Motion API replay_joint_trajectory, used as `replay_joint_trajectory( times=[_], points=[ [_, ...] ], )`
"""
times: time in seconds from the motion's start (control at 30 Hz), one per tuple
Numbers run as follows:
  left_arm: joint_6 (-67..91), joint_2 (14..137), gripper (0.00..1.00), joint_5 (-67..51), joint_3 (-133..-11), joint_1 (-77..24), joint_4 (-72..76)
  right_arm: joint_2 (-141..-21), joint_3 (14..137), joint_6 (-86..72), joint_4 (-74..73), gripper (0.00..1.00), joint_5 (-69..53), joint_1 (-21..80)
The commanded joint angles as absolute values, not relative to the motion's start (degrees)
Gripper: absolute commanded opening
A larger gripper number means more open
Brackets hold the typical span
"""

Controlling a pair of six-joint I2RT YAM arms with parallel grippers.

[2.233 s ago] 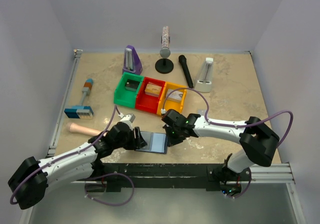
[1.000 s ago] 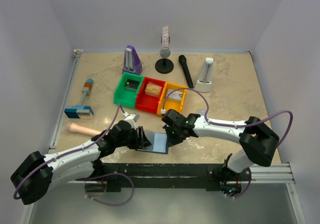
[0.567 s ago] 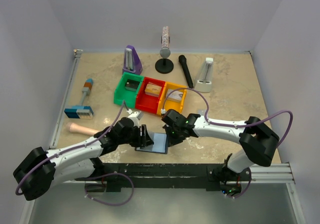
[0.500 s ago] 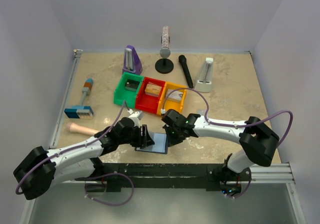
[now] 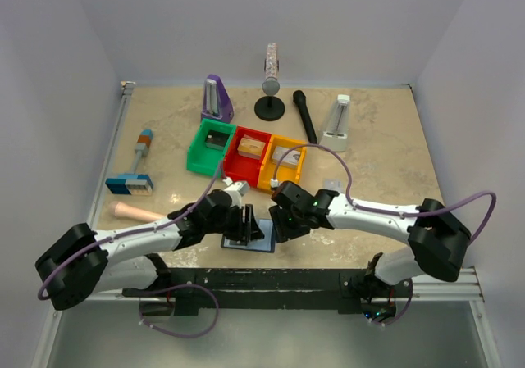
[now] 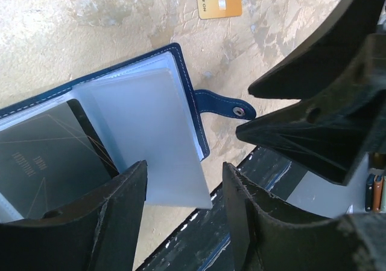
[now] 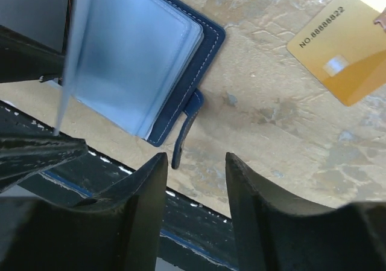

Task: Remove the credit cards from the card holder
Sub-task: Remove the credit card from the card holder.

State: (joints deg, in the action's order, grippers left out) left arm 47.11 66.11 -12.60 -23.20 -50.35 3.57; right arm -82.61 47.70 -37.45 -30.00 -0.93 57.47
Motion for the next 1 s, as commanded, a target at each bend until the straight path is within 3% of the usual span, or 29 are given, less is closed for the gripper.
replay_joint_trajectory(
  times=[0.0, 0.57, 0.8, 0.97],
  points=[
    [46.8, 68.2, 0.57, -14.0, -25.9, -51.0, 7.4, -78.6, 46.4, -38.4, -31.7, 0.49, 2.7, 57.6],
    [46.2, 76.0, 0.56, -15.2, -28.5, -51.4, 10.3, -72.4, 45.6, -39.5, -30.6, 0.44, 5.9, 57.6],
    [45.8, 68.0, 0.56, -12.3, -26.6, -51.4, 8.4, -70.4, 43.3, -40.3, -26.1, 0.46, 6.2, 57.6],
    [46.1, 59.3, 0.56, -9.2, -24.7, -51.2, 4.4, -70.8, 45.3, -39.9, -26.1, 0.42, 4.4, 57.6]
  ],
)
